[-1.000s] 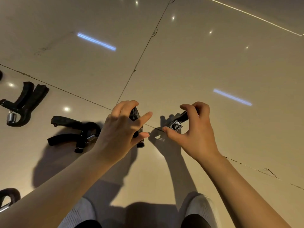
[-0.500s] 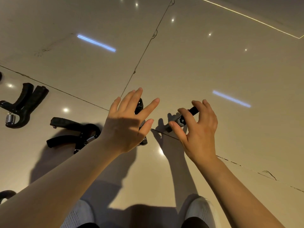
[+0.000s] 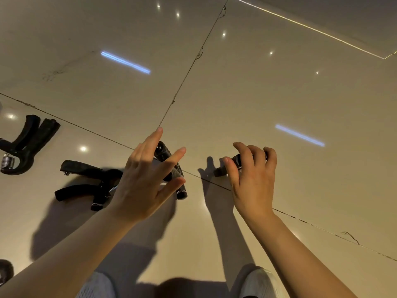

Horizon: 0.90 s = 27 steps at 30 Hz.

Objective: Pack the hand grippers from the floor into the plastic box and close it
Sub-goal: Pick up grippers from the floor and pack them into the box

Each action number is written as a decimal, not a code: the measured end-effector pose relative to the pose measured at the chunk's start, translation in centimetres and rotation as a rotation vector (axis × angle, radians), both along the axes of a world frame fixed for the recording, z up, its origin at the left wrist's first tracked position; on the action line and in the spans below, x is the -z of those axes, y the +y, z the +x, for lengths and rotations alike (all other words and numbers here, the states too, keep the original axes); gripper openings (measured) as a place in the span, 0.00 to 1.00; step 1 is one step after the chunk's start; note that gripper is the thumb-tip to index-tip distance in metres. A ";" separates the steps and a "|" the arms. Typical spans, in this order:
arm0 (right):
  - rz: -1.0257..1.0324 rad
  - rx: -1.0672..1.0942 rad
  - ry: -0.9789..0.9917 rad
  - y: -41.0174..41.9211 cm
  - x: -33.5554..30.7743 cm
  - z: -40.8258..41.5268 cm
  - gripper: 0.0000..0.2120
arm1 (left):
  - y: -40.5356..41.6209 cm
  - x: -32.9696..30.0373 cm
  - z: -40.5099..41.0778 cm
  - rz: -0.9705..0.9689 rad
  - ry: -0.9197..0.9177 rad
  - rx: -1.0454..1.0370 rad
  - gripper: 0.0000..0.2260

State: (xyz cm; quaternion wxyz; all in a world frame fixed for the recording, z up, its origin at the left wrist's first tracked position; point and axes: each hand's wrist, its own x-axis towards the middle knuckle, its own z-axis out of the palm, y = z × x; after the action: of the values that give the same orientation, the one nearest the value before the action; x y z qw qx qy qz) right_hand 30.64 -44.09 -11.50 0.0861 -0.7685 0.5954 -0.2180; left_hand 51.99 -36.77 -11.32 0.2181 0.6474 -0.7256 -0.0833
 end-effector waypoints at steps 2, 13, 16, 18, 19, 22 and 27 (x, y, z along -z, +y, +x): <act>0.004 -0.008 0.072 0.1 -0.3 0.4 0.23 | -0.3 0.2 0.3 0.005 -0.053 0.019 0.25; 0.060 -0.182 0.232 -1.0 -0.1 1.3 0.21 | -0.4 0.0 2.7 0.013 -0.010 0.000 0.19; 0.007 -0.212 0.194 -0.2 -0.4 1.1 0.18 | 0.3 0.4 1.6 -0.024 0.008 0.049 0.16; 0.008 -0.225 0.198 0.0 -0.7 1.3 0.17 | 0.4 0.4 0.7 -0.042 -0.004 0.122 0.13; 0.028 -0.237 0.206 0.1 -0.8 1.4 0.17 | 0.4 0.3 0.4 -0.044 -0.007 0.161 0.13; 0.094 -0.308 0.225 0.0 -1.3 1.4 0.16 | 0.6 -0.5 0.2 -0.023 -0.002 0.229 0.13; 0.334 -0.257 0.049 0.8 -4.6 -1.3 0.11 | 2.3 -3.5 -1.3 -0.026 -0.019 0.195 0.16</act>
State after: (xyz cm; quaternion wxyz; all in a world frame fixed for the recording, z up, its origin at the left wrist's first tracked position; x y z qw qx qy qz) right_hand 29.31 -43.28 -6.89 0.2249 -0.8182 0.5223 -0.0847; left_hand 50.69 -34.49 -7.86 0.2106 0.5713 -0.7883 -0.0886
